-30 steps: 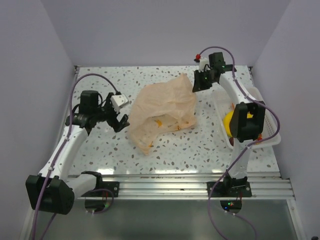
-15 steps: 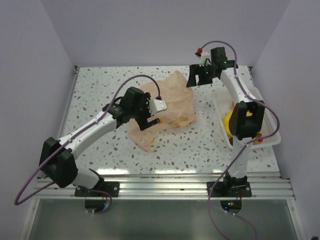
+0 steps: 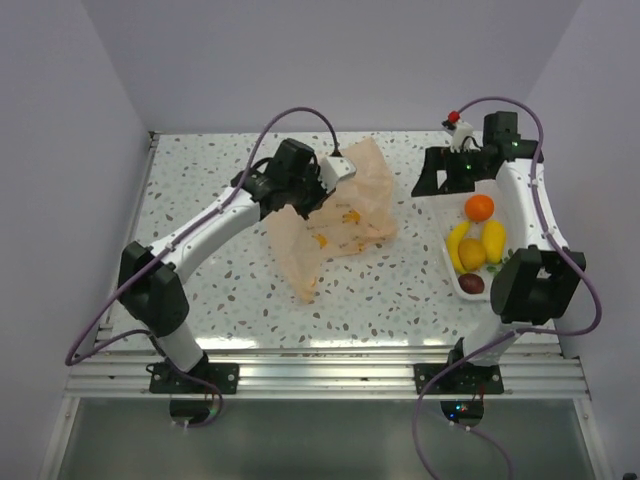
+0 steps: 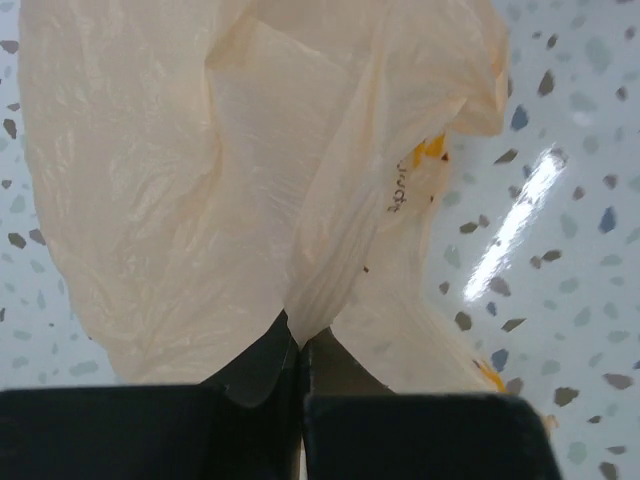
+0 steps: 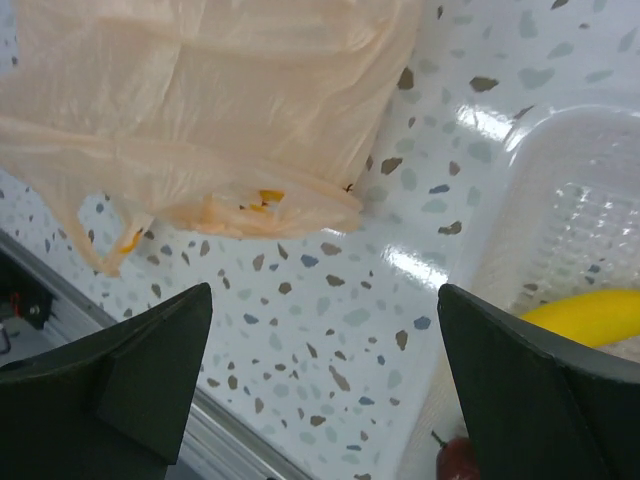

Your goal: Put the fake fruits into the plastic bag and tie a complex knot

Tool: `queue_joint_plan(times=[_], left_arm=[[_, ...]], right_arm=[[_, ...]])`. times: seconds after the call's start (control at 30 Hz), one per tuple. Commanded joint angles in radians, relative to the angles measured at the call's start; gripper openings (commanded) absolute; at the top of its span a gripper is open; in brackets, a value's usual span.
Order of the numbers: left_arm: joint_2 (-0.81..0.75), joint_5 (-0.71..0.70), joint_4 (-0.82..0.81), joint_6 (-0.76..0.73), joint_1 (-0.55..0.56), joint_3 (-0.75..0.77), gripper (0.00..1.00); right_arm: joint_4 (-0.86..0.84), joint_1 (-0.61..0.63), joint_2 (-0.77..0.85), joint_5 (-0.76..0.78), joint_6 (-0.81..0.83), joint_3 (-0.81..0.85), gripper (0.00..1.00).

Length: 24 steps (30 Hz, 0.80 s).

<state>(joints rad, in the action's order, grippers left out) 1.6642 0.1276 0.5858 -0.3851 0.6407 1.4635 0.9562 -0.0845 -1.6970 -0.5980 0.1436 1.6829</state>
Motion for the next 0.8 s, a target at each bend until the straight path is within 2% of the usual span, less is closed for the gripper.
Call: queue_joint_plan(times=[0.0,0.07,0.1,0.13,0.23,0.37,0.43,0.53,0.6,0.67,0.77], left_arm=[[0.037,0.199,0.117,0.291,-0.056,0.223,0.0],[0.066,0.347,0.124,0.377,-0.125,0.274,0.0],[0.072,0.404,0.115,0.496,-0.148,0.305,0.0],[0.078,0.47,0.1,0.553,-0.17,0.313,0.0],[0.051,0.585,-0.016,0.696,-0.217,0.293,0.0],[0.002,0.664,-0.225,0.83,-0.233,0.193,0.0],[0.006,0.7,-0.256,0.925,-0.24,0.181,0.0],[0.005,0.768,-0.416,1.104,-0.291,0.137,0.0],[-0.003,0.79,-0.499,1.222,-0.309,0.094,0.0],[-0.006,0.814,-0.57,1.268,-0.322,0.08,0.0],[-0.001,0.846,-0.655,1.319,-0.326,0.058,0.0]], right_arm=[[0.154,-0.017,0.019,-0.071,0.105,-0.008,0.99],[0.174,-0.043,0.036,-0.115,0.116,0.003,0.98],[0.179,-0.063,0.042,-0.126,0.114,0.009,0.98],[0.179,-0.07,0.049,-0.14,0.114,0.006,0.99],[0.116,-0.077,0.108,-0.172,0.081,-0.047,0.98],[-0.098,-0.077,0.21,-0.198,-0.067,-0.234,0.99],[-0.212,-0.075,0.262,-0.212,-0.136,-0.282,0.98],[-0.264,-0.07,0.302,-0.214,-0.148,-0.353,0.99],[-0.305,-0.057,0.322,-0.151,-0.103,-0.44,0.99],[-0.362,-0.047,0.359,-0.109,-0.092,-0.568,0.99],[-0.532,-0.041,0.399,-0.068,-0.136,-0.746,0.99]])
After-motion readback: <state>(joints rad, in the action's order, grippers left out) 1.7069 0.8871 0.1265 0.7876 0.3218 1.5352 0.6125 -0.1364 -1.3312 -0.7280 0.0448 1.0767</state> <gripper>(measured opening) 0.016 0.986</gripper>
